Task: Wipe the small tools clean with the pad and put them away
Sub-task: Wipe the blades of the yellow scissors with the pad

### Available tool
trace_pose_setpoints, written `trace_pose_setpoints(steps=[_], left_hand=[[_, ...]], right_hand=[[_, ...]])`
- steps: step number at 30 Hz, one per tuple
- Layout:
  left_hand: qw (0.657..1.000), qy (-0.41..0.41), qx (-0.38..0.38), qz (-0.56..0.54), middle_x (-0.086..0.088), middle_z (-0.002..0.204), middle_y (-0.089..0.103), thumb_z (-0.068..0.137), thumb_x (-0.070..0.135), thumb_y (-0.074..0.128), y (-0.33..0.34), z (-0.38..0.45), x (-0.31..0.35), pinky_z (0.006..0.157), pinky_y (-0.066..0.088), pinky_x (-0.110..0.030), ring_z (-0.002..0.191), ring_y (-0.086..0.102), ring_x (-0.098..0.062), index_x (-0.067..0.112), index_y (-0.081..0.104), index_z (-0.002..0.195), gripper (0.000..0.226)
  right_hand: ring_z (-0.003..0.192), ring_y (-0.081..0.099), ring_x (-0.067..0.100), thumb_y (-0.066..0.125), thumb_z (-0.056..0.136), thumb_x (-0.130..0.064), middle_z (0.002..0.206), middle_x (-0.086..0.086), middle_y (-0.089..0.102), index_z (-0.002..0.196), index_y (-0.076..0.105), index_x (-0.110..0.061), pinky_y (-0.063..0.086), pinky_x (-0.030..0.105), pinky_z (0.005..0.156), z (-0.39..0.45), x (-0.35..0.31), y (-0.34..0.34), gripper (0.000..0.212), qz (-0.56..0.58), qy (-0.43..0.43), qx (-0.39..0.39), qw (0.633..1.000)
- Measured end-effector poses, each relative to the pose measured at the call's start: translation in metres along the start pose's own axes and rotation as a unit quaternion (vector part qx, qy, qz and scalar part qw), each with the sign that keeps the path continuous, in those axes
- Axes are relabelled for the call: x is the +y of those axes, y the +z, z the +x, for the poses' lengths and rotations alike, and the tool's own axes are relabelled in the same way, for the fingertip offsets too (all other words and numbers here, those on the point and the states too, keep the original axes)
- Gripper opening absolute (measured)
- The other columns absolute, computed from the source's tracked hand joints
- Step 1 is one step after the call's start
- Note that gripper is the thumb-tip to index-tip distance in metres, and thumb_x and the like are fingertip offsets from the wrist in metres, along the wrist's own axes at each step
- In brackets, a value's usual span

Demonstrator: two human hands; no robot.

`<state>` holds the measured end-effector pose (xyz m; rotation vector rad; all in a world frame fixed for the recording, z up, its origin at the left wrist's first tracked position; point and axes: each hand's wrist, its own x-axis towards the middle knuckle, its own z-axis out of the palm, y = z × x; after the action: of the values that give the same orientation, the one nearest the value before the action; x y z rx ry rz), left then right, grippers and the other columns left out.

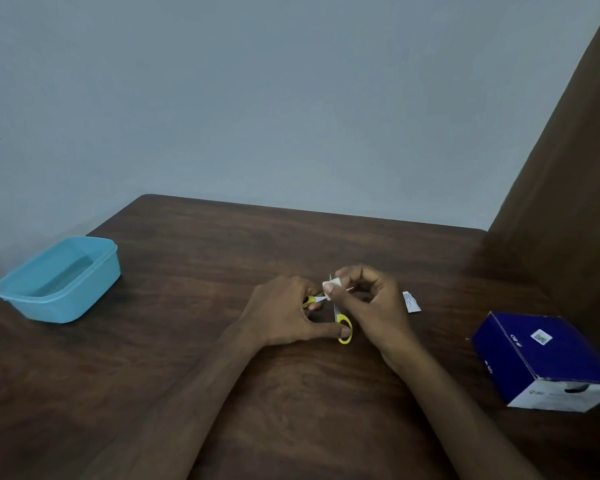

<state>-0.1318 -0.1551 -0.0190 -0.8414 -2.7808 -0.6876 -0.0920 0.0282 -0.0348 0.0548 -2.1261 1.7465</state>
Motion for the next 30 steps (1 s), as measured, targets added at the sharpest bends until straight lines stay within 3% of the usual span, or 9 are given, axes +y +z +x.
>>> trace_pose_setpoints(steps=[3, 7, 9, 14, 17, 19, 21, 25, 30], left_hand=[[1.000, 0.005, -0.002, -0.020, 0.011, 0.051, 0.053, 0.063, 0.089, 0.076, -0.002, 0.000, -0.001, 0.053, 0.035, -0.030, 0.050, 0.051, -0.007, 0.020, 0.046, 0.064, 0.074], [0.999, -0.003, -0.005, -0.035, 0.009, 0.055, 0.056, 0.060, 0.090, 0.077, -0.001, 0.000, -0.001, 0.058, 0.043, -0.032, 0.055, 0.056, -0.008, 0.018, 0.047, 0.066, 0.078], [0.999, -0.008, -0.007, -0.030, 0.008, 0.053, 0.054, 0.059, 0.091, 0.077, -0.001, 0.000, 0.000, 0.058, 0.042, -0.031, 0.054, 0.055, -0.010, 0.018, 0.045, 0.066, 0.080], [1.000, -0.007, -0.010, -0.028, 0.008, 0.051, 0.051, 0.058, 0.092, 0.076, 0.003, 0.000, -0.003, 0.056, 0.039, -0.030, 0.052, 0.051, -0.012, 0.018, 0.042, 0.065, 0.081], [1.000, -0.017, -0.014, -0.020, 0.007, 0.052, 0.055, 0.058, 0.095, 0.072, 0.004, 0.002, -0.003, 0.056, 0.041, -0.031, 0.053, 0.054, -0.011, 0.017, 0.045, 0.066, 0.083], [1.000, -0.019, -0.011, -0.020, 0.005, 0.056, 0.059, 0.058, 0.096, 0.071, 0.004, 0.003, -0.006, 0.058, 0.047, -0.034, 0.056, 0.058, -0.011, 0.016, 0.050, 0.067, 0.083], [1.000, -0.013, -0.016, -0.012, 0.005, 0.061, 0.062, 0.059, 0.096, 0.070, 0.004, 0.005, -0.005, 0.060, 0.050, -0.035, 0.059, 0.060, -0.011, 0.016, 0.055, 0.071, 0.082], [0.999, -0.004, -0.023, -0.031, 0.001, 0.060, 0.059, 0.060, 0.090, 0.078, 0.003, 0.005, -0.003, 0.058, 0.041, -0.033, 0.057, 0.055, -0.015, 0.013, 0.046, 0.070, 0.084], [0.999, -0.008, -0.033, -0.031, 0.007, 0.052, 0.049, 0.060, 0.088, 0.080, 0.003, -0.001, 0.000, 0.057, 0.037, -0.032, 0.051, 0.047, -0.011, 0.013, 0.043, 0.068, 0.084]], right_hand=[[0.083, 0.074, 0.024, 0.093, 0.081, -0.024, 0.090, -0.001, 0.077, 0.073, 0.070, -0.018, 0.059, 0.042, 0.076, 0.003, 0.002, 0.002, 0.025, -0.036, 0.011, 0.002, 0.999], [0.074, 0.072, 0.028, 0.091, 0.078, -0.042, 0.078, 0.015, 0.075, 0.077, 0.068, -0.016, 0.056, 0.045, 0.071, 0.012, -0.004, 0.007, 0.035, -0.004, 0.030, 0.029, 0.999], [0.081, 0.076, 0.030, 0.092, 0.081, -0.035, 0.081, 0.014, 0.077, 0.076, 0.068, -0.017, 0.057, 0.044, 0.074, 0.014, -0.004, 0.009, 0.031, 0.015, 0.041, 0.042, 0.998], [0.077, 0.068, 0.010, 0.088, 0.087, -0.017, 0.077, -0.001, 0.074, 0.072, 0.063, -0.021, 0.051, 0.030, 0.073, 0.017, -0.008, 0.011, 0.029, 0.105, 0.019, 0.108, 0.988], [0.087, 0.070, 0.010, 0.087, 0.085, -0.011, 0.098, -0.002, 0.076, 0.072, 0.062, -0.019, 0.053, 0.029, 0.078, 0.018, -0.005, 0.001, 0.030, 0.119, -0.010, 0.027, 0.992], [0.097, 0.070, 0.009, 0.088, 0.078, -0.018, 0.114, -0.005, 0.074, 0.068, 0.064, -0.026, 0.053, 0.030, 0.079, 0.018, -0.001, -0.001, 0.027, 0.067, -0.009, -0.049, 0.997], [0.101, 0.072, 0.009, 0.090, 0.076, -0.022, 0.116, -0.008, 0.074, 0.067, 0.067, -0.028, 0.054, 0.032, 0.082, 0.021, 0.007, -0.004, 0.025, 0.024, 0.002, -0.069, 0.997], [0.092, 0.075, 0.014, 0.092, 0.080, -0.012, 0.100, -0.003, 0.078, 0.070, 0.066, -0.019, 0.059, 0.033, 0.081, 0.025, 0.011, -0.002, 0.028, 0.047, 0.016, -0.037, 0.998], [0.081, 0.073, 0.023, 0.089, 0.083, -0.022, 0.080, 0.004, 0.076, 0.069, 0.064, -0.022, 0.057, 0.040, 0.082, 0.025, 0.008, 0.005, 0.029, 0.071, 0.018, 0.042, 0.996]])
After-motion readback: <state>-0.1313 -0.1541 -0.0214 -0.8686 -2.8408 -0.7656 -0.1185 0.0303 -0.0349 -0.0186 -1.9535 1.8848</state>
